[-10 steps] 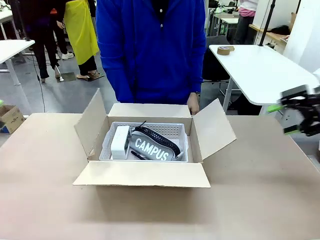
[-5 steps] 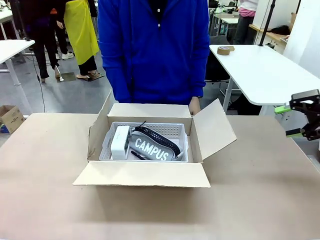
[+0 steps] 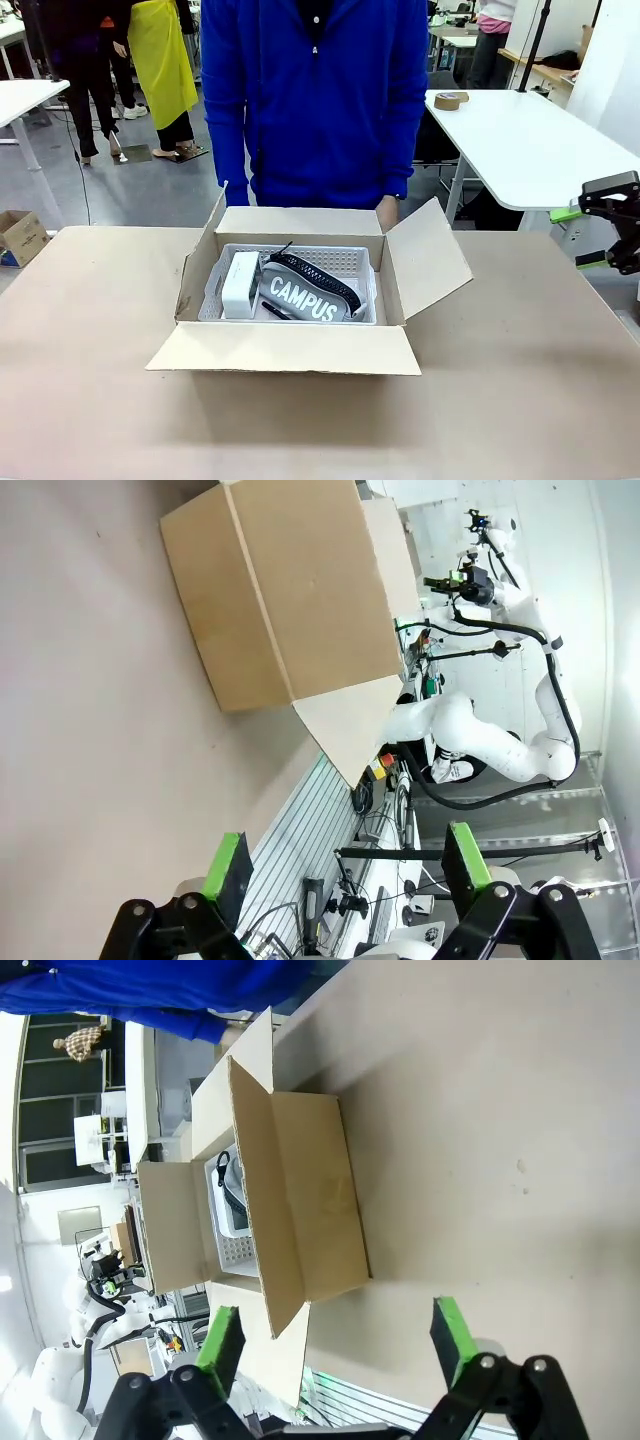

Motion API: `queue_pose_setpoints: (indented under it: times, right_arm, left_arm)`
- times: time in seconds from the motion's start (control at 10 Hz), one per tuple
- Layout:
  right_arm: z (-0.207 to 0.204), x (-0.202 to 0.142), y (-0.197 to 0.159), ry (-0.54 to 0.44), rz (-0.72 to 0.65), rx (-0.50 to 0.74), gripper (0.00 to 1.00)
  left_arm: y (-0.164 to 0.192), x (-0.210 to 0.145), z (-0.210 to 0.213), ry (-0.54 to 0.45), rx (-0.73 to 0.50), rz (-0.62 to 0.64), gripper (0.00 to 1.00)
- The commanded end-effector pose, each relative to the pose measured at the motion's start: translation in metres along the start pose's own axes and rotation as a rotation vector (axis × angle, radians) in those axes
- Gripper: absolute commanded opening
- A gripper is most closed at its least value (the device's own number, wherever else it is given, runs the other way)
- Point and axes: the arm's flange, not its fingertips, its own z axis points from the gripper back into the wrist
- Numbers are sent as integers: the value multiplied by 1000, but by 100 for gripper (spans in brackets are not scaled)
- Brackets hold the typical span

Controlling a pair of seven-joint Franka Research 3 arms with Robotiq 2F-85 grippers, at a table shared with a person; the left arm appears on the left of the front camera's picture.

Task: Pack the gift set into the box.
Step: Press and hold the closed box until the human finishes sealing it.

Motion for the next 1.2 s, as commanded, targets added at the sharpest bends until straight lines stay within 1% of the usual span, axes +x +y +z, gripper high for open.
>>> queue_pose_setpoints:
  times: [0.0, 1.1]
  right_arm:
    - [1, -2, 1, 4, -13, 8, 100]
    - [1, -2, 1, 4, -13, 8, 100]
  left_arm:
    - [0, -3, 0, -2, 11, -4, 100]
    - [0, -3, 0, -2, 11, -4, 100]
